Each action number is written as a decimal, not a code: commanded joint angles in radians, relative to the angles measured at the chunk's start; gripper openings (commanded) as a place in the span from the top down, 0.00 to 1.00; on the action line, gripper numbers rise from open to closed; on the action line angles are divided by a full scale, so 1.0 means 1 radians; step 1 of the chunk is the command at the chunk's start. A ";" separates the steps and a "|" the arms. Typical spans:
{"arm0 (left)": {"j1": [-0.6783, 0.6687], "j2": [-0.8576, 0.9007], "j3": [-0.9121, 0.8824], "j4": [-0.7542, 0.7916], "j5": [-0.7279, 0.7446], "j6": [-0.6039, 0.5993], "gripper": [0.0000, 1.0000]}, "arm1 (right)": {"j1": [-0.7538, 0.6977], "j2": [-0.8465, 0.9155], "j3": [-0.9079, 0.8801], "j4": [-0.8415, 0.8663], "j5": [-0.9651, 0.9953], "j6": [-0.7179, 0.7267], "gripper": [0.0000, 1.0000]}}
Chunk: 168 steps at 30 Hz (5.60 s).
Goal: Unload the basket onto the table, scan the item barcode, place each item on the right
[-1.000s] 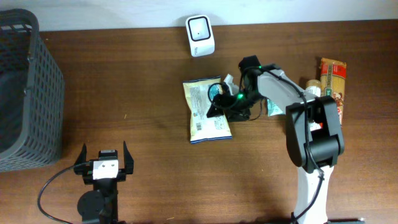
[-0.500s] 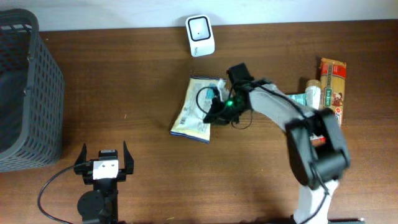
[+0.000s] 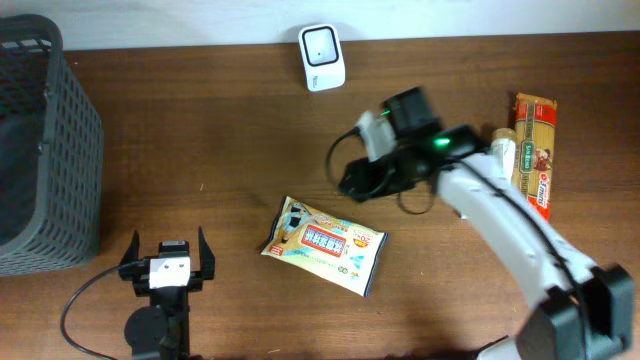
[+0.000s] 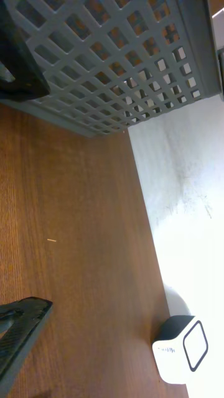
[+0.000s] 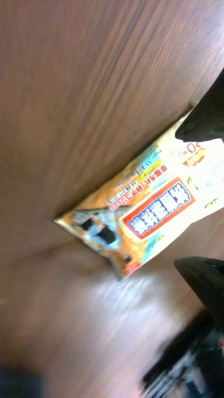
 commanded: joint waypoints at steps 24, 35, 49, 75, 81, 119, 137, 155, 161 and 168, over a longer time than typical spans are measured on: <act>0.005 -0.004 -0.004 0.000 -0.004 0.015 0.01 | 0.497 0.449 0.029 0.111 0.661 -0.410 0.89; 0.005 -0.004 -0.004 0.000 -0.004 0.015 0.01 | 0.211 0.402 0.862 -0.364 -0.203 -0.146 0.96; 0.005 -0.004 -0.004 0.000 -0.004 0.015 0.01 | 0.005 0.467 0.410 -0.044 -0.536 -0.024 0.96; 0.005 -0.004 -0.004 0.000 -0.004 0.015 0.01 | 0.472 0.741 0.478 -0.177 0.468 0.771 0.91; 0.005 -0.004 -0.004 0.000 -0.004 0.015 0.01 | 0.398 0.708 0.714 -0.231 0.463 0.442 0.96; 0.005 -0.004 -0.004 0.000 -0.004 0.015 0.01 | 0.224 0.325 0.490 -0.497 1.380 0.510 0.96; 0.005 -0.004 -0.004 0.000 -0.004 0.015 0.01 | 0.474 0.558 0.613 -0.372 0.571 0.188 0.30; 0.005 -0.004 -0.004 0.000 -0.004 0.015 0.01 | -0.230 0.841 0.732 -0.449 -0.063 -0.631 0.17; 0.005 -0.004 -0.004 0.000 -0.004 0.015 0.01 | -0.217 0.841 0.611 -0.552 -0.138 -0.541 0.21; 0.005 -0.004 -0.004 0.000 -0.004 0.015 0.01 | -0.151 0.841 0.338 -0.209 -0.115 -0.199 0.62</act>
